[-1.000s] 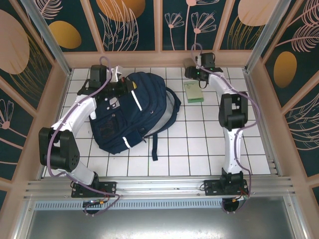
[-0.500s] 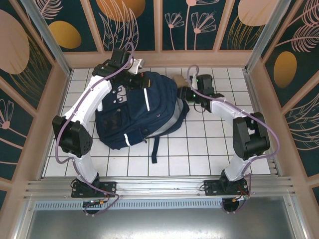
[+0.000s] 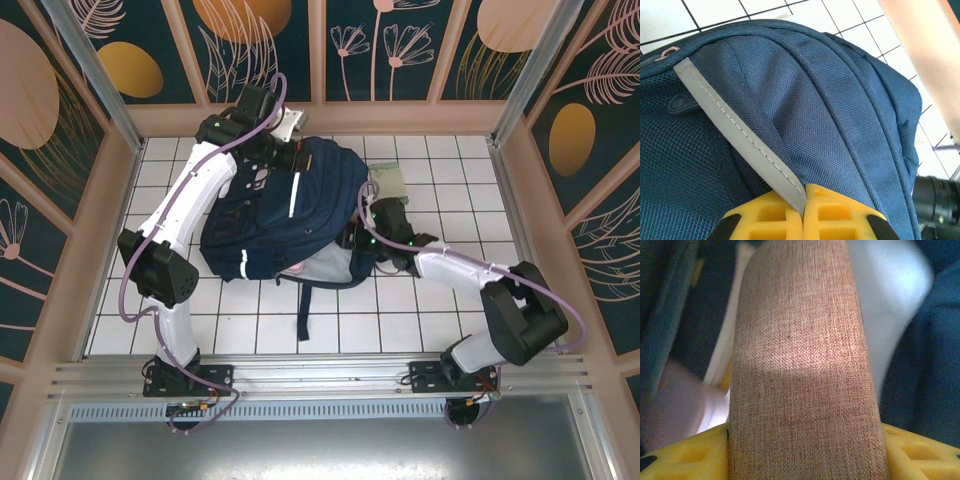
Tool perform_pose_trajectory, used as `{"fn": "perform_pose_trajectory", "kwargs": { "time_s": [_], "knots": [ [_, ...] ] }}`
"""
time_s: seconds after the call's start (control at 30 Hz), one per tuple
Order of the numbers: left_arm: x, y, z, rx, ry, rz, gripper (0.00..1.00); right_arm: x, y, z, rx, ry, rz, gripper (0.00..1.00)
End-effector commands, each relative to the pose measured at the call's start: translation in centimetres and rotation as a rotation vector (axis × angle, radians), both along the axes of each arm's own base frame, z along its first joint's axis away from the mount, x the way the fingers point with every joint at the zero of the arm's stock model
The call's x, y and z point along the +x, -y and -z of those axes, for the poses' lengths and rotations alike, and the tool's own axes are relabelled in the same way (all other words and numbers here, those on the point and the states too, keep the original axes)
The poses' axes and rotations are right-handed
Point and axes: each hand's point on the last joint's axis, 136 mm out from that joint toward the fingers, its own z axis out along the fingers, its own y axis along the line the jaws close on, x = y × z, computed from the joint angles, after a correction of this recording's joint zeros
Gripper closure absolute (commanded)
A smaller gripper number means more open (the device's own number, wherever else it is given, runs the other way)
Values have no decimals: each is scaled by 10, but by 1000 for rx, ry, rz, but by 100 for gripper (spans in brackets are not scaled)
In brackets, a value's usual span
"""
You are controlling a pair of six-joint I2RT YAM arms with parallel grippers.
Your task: Pack books, pencil case, and school supplies into a backpack
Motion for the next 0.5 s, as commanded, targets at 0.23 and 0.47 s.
{"fn": "perform_pose_trajectory", "kwargs": {
  "time_s": [0.23,0.47],
  "knots": [
    [0,-1,-12,-21,128,26,94,-43,-50,-20,103,36,-37,67],
    [-46,-1,19,-130,33,73,99,-38,-41,-33,123,77,-14,67]
  ]
}}
